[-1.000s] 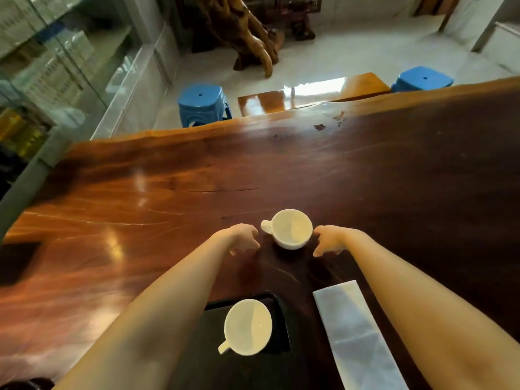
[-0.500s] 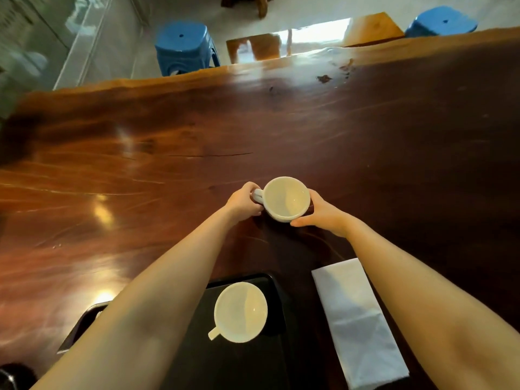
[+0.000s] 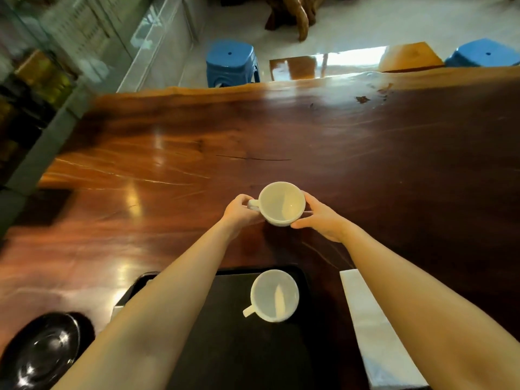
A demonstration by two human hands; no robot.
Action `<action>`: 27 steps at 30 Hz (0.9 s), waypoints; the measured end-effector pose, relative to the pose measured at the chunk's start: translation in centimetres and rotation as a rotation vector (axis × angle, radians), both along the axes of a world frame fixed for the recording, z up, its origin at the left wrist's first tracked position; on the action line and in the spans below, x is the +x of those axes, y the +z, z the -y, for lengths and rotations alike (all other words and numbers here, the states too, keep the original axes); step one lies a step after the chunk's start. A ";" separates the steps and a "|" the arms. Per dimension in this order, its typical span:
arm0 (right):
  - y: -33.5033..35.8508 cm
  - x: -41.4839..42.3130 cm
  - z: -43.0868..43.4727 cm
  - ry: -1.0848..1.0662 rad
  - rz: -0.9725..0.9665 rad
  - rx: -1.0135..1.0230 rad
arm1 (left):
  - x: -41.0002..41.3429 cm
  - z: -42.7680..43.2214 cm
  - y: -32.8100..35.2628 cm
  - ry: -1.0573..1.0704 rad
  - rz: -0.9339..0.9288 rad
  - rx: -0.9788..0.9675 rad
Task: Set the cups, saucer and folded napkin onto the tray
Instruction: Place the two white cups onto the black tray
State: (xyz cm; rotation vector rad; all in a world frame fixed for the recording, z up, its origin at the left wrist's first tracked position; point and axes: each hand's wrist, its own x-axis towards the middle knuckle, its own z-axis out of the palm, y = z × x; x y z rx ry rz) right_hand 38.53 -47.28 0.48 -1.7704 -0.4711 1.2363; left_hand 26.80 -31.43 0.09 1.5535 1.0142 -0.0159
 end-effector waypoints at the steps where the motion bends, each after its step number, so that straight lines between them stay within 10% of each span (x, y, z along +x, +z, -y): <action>1: 0.3 -0.7 -0.7 0.014 0.004 0.014 | -1.1 -0.6 0.3 0.007 -0.010 0.050; 27: -1.4 -21.8 -7.8 0.508 0.001 -0.043 | -28.7 0.6 -2.6 0.650 0.066 -0.166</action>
